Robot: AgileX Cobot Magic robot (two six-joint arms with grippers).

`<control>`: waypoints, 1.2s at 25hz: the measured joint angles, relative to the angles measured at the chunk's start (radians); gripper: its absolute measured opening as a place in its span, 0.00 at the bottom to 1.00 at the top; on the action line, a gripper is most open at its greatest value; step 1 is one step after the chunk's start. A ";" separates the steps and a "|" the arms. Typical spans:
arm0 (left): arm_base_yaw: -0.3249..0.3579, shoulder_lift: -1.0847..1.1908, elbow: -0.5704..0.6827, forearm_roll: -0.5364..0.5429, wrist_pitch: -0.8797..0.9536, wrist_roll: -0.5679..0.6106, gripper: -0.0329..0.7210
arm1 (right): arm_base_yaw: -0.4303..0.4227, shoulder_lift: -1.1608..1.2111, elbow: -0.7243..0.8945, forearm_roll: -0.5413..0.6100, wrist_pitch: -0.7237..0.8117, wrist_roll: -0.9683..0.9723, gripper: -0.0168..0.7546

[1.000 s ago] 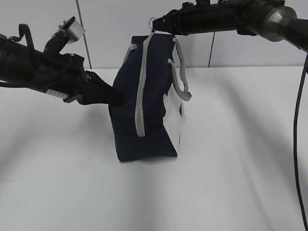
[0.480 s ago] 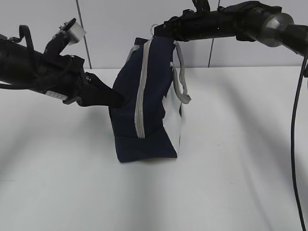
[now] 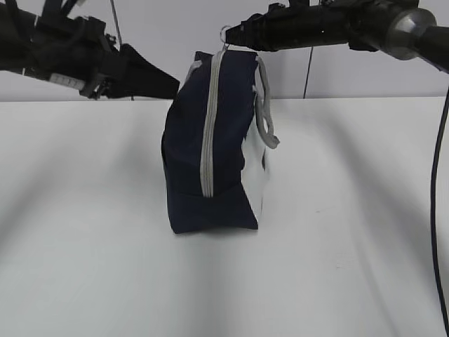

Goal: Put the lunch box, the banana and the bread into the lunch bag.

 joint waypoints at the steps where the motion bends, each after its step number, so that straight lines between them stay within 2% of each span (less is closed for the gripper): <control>1: 0.010 -0.009 -0.005 -0.007 -0.006 -0.004 0.48 | 0.000 0.000 0.000 0.000 -0.005 0.000 0.00; 5: 0.036 -0.020 -0.011 -0.100 -0.142 -0.085 0.53 | 0.000 0.000 0.001 -0.002 -0.025 0.000 0.00; 8: 0.034 -0.019 -0.021 -0.172 -0.256 -0.100 0.54 | 0.000 0.000 0.001 -0.002 -0.029 0.000 0.00; 13: 0.013 0.039 -0.135 -0.213 -0.324 -0.155 0.54 | 0.000 0.000 0.001 -0.002 -0.029 0.000 0.00; 15: 0.003 0.090 -0.189 -0.195 -0.323 -0.192 0.54 | 0.000 0.000 0.001 -0.002 -0.031 0.000 0.00; 23: -0.049 0.292 -0.382 -0.011 -0.296 -0.392 0.54 | 0.000 0.000 0.001 -0.002 -0.031 0.000 0.00; 30: -0.063 0.370 -0.459 0.053 -0.281 -0.498 0.54 | 0.000 0.000 0.001 -0.002 -0.036 0.000 0.00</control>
